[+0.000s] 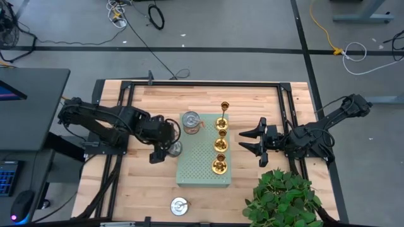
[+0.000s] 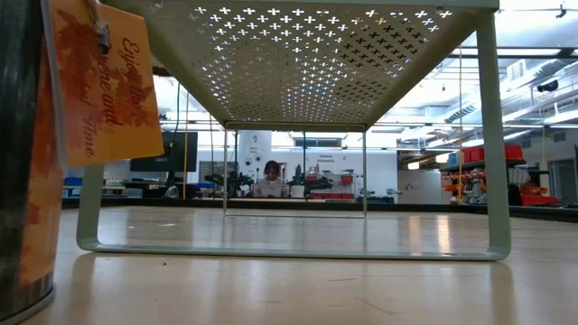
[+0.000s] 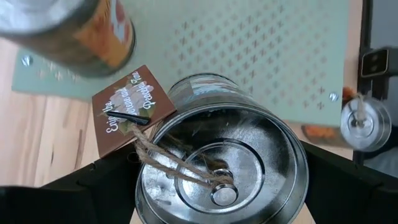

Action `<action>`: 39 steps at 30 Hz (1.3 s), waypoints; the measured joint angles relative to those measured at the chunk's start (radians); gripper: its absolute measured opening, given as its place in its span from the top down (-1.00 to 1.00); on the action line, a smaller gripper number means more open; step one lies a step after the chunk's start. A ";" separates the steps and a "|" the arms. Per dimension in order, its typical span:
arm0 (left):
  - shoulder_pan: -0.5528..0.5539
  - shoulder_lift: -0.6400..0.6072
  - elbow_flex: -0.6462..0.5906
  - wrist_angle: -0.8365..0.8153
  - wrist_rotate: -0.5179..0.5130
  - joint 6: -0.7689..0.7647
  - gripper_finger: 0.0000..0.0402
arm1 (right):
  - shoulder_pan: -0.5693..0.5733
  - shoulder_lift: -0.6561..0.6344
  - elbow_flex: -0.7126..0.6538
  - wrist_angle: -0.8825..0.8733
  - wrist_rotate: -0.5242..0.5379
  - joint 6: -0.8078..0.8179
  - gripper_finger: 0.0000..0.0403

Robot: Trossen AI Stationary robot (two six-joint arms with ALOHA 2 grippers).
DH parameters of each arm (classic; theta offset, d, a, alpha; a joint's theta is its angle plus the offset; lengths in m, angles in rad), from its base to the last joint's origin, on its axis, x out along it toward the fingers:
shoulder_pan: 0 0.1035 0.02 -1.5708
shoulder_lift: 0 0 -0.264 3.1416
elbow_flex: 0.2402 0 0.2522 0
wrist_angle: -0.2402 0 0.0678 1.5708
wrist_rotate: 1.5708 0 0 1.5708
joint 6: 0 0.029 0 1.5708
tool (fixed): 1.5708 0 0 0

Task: Pick & Place candle stick holders
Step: Put the brown scented candle on the shelf

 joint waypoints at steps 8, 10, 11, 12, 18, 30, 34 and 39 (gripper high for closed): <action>0.046 0.025 -0.001 0.103 -0.003 0.076 -0.82 | 0.000 0.000 0.000 0.000 0.000 0.000 0.08; 0.057 0.039 0.007 0.112 -0.005 0.094 -0.82 | 0.000 0.000 0.000 -0.001 0.000 0.000 0.08; 0.061 0.051 0.018 0.112 -0.006 0.100 -0.82 | 0.000 0.000 0.000 0.000 0.000 0.000 0.08; 0.061 0.066 0.034 0.111 -0.007 0.102 -0.82 | 0.000 0.000 0.000 0.000 0.000 0.000 0.08; 0.060 0.169 0.202 0.009 -0.007 0.076 -0.82 | 0.000 0.000 0.000 -0.005 0.000 0.000 0.08; 0.061 0.421 0.561 -0.277 -0.022 0.070 -0.82 | 0.000 0.000 0.000 -0.006 0.000 0.000 0.08; 0.061 0.487 0.642 -0.351 -0.011 0.077 -0.82 | 0.000 0.000 0.000 -0.007 0.000 0.000 0.08; 0.063 0.525 0.700 -0.363 0.005 0.082 -0.82 | 0.000 0.000 0.000 -0.007 0.000 0.000 0.08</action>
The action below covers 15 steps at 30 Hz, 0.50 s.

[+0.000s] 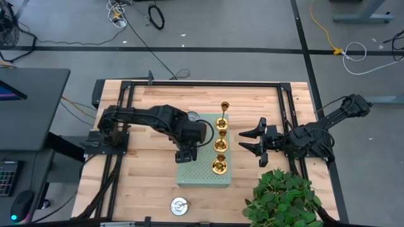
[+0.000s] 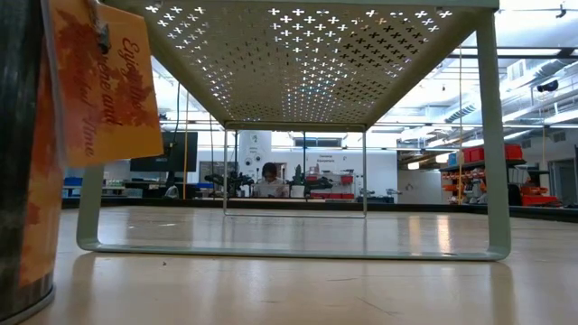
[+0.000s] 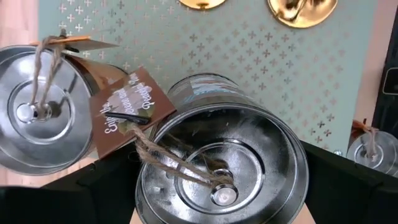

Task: Pick & Place candle stick holders
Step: Put the brown scented candle on the shelf

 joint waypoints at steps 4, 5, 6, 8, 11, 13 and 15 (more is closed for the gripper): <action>0.002 0.006 0.003 -0.003 0.030 -0.011 -0.83 | 0.000 0.000 0.000 0.000 0.000 0.000 0.08; 0.002 0.007 0.003 -0.004 0.042 -0.016 -0.83 | 0.000 0.000 0.000 0.000 0.000 0.000 0.08; 0.002 0.007 0.003 -0.004 0.047 -0.018 -0.83 | 0.000 0.000 0.000 0.000 0.000 0.000 0.08; 0.002 0.007 0.003 -0.004 0.048 -0.016 -0.83 | 0.000 0.000 0.000 0.000 0.000 0.000 0.08; 0.003 0.007 0.003 -0.003 0.048 -0.012 -0.83 | 0.000 0.000 0.000 0.000 0.000 0.000 0.08; 0.003 0.007 0.003 -0.004 0.059 -0.012 -0.83 | 0.000 0.000 0.000 0.000 0.000 0.000 0.08; 0.003 0.007 0.003 -0.004 0.062 -0.008 -0.83 | 0.000 0.000 0.000 0.000 0.000 0.000 0.08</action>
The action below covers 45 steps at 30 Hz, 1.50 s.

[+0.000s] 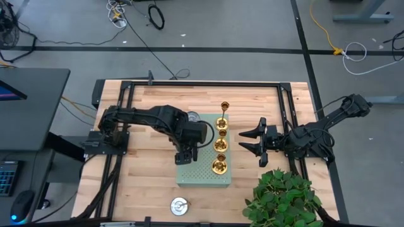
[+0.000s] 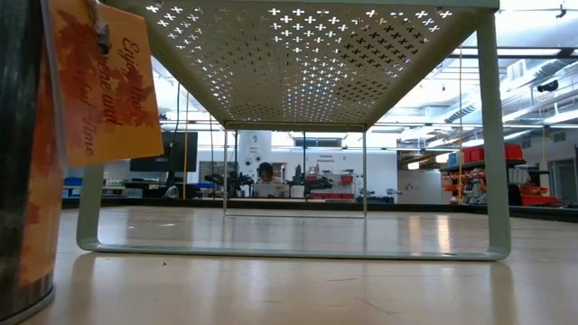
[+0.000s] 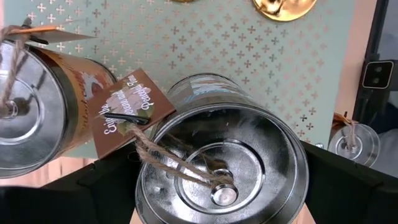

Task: Pick & Place candle stick holders
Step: Put the brown scented candle on the shelf, then put the orange scented candle on the shelf

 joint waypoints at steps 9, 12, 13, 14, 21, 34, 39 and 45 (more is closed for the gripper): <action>0.000 0.000 0.000 0.013 -0.008 0.010 -0.91 | 0.000 0.000 0.000 0.000 0.000 0.000 0.08; 0.000 -0.001 0.000 0.017 -0.007 0.011 -0.96 | 0.000 0.000 0.000 0.000 0.000 0.000 0.08; 0.000 -0.002 0.000 0.019 -0.006 0.009 -0.97 | 0.000 0.000 0.000 0.000 0.000 0.000 0.08; 0.000 -0.002 0.000 0.019 -0.003 0.007 -0.96 | 0.000 0.000 0.000 0.000 0.000 0.000 0.08; 0.000 -0.002 0.000 0.023 -0.014 0.032 -0.93 | 0.000 0.000 0.000 0.000 0.000 0.000 0.08; 0.000 -0.002 -0.001 0.000 -0.031 -0.003 -0.93 | 0.000 0.000 0.000 0.000 0.000 0.000 0.08; -0.001 -0.005 -0.001 0.000 -0.041 -0.016 -0.93 | 0.000 0.000 0.000 0.000 0.000 0.000 0.08; -0.009 -0.014 -0.002 0.000 -0.057 -0.027 -0.93 | 0.000 0.000 0.000 0.000 0.000 0.000 0.08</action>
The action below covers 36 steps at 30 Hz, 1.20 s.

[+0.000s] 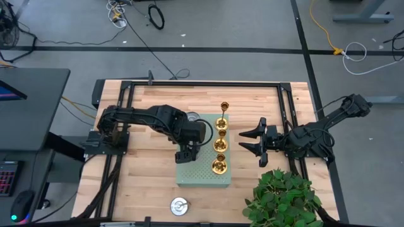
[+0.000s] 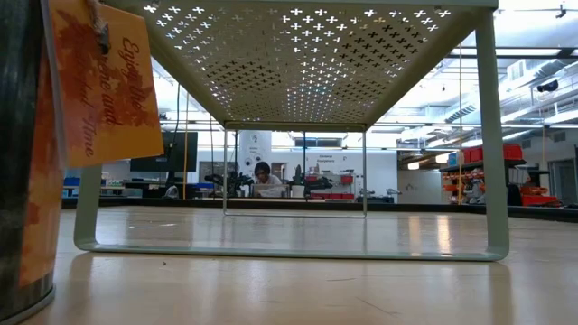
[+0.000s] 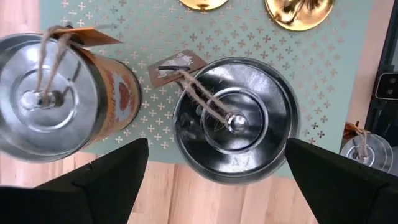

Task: Pick & Place candle stick holders
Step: Put the orange scented candle on the shelf

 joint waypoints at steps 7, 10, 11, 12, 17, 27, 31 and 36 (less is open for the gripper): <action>-0.060 -0.059 0.000 0.000 -0.009 -0.044 -0.93 | 0.000 0.000 0.000 0.000 0.000 0.000 0.08; -0.106 -0.070 0.000 0.000 -0.017 -0.085 -0.93 | 0.000 0.000 0.000 0.001 0.000 0.000 0.08; -0.125 -0.072 0.000 0.000 -0.027 -0.098 -0.93 | 0.000 0.000 0.000 0.000 0.000 0.000 0.08; -0.145 -0.074 0.000 0.000 -0.034 -0.103 -0.93 | 0.000 0.000 0.000 0.001 0.000 0.000 0.08; -0.245 -0.076 0.000 0.000 -0.054 -0.129 -0.93 | 0.000 0.000 0.000 0.001 0.000 0.000 0.08; -0.442 -0.062 0.000 0.073 -0.093 -0.184 -0.93 | 0.000 0.000 0.000 0.001 0.000 0.000 0.08; -0.505 -0.036 0.000 0.099 -0.101 -0.216 -0.93 | 0.000 0.000 0.000 0.001 0.000 0.000 0.08; -0.559 0.013 0.001 0.139 -0.130 -0.248 -0.93 | 0.000 0.000 0.000 0.001 0.000 0.000 0.08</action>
